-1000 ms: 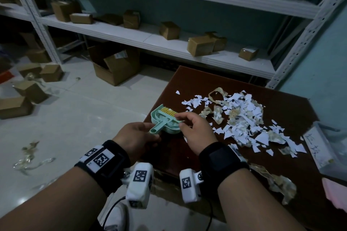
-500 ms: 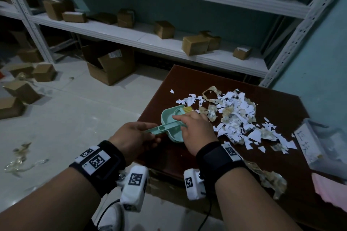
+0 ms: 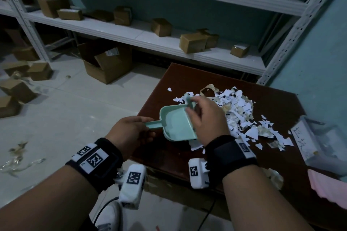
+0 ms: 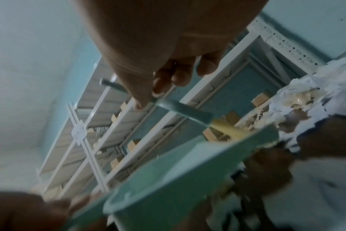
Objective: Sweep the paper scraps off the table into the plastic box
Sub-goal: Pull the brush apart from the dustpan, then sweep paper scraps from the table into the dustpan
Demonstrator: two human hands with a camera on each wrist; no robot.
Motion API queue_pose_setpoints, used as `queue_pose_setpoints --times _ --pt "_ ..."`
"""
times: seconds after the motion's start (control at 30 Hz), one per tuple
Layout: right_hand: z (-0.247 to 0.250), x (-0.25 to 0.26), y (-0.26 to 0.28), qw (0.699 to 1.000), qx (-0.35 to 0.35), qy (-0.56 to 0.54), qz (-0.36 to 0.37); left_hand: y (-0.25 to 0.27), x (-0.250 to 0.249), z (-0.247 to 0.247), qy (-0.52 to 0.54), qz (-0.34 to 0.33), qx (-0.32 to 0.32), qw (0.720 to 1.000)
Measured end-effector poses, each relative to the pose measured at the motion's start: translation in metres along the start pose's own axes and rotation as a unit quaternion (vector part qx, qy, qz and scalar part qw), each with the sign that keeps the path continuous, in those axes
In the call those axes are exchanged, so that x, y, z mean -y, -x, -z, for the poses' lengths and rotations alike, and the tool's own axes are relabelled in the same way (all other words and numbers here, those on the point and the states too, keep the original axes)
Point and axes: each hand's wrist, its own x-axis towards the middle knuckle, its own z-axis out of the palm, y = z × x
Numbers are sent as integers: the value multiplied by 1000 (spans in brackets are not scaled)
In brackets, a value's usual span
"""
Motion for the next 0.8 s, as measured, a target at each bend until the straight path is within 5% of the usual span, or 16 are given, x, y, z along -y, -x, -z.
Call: queue_pose_setpoints --times 0.17,0.33,0.63,0.8 --pt "37 -9 0 964 -153 -175 -130 -5 -7 5 -19 -47 -46 998" --pt "50 -27 7 933 -160 -215 -241 -10 -17 18 -86 -132 -103 982" --pt "66 -42 20 983 -110 -35 -142 -30 -25 43 -279 -177 -150 932" --pt "64 -39 14 986 -81 -44 -140 -29 -27 42 -377 -197 -164 890"
